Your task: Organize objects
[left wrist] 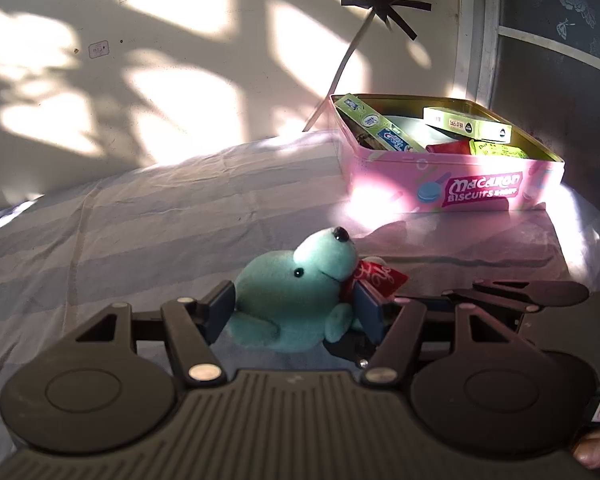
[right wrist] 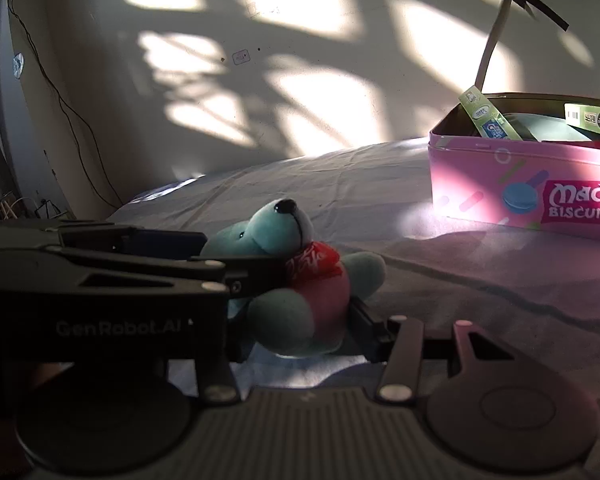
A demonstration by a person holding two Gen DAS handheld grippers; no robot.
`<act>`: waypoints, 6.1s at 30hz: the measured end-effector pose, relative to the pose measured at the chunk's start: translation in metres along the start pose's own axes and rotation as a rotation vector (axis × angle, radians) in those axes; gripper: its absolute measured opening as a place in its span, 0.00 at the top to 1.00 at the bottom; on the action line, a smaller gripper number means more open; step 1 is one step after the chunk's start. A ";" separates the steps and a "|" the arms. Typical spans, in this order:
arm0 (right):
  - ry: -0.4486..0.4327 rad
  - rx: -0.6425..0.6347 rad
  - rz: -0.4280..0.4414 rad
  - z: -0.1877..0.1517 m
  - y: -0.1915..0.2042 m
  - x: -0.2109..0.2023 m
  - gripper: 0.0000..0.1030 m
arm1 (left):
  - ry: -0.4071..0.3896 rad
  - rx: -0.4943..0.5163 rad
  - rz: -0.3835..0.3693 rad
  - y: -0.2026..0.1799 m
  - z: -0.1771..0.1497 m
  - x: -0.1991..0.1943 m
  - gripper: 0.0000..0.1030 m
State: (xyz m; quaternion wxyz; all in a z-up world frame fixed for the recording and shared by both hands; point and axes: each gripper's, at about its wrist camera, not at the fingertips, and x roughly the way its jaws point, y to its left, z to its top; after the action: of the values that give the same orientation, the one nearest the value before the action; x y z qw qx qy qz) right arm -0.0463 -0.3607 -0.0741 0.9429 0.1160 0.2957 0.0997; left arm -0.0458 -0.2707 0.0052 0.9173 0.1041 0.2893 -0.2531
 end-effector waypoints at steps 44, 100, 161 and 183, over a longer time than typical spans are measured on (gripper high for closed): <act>-0.069 -0.118 -0.312 0.185 -0.182 0.025 0.54 | -0.026 -0.032 -0.311 -0.100 0.207 0.164 0.35; -0.208 0.288 -0.333 0.018 -0.090 -0.094 0.38 | -0.035 0.084 -0.013 -0.071 0.034 0.030 0.15; -0.208 0.270 -0.351 0.017 -0.073 -0.087 0.26 | -0.049 0.086 0.066 -0.056 0.024 0.010 0.00; -0.191 0.296 -0.347 0.012 -0.083 -0.082 0.23 | -0.007 0.115 0.049 -0.062 0.022 0.020 0.00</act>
State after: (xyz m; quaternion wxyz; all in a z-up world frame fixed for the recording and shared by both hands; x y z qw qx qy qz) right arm -0.0954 -0.4626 -0.0439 0.9424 0.2092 0.2321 -0.1195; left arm -0.0540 -0.3391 0.0087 0.9168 0.1627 0.2683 -0.2473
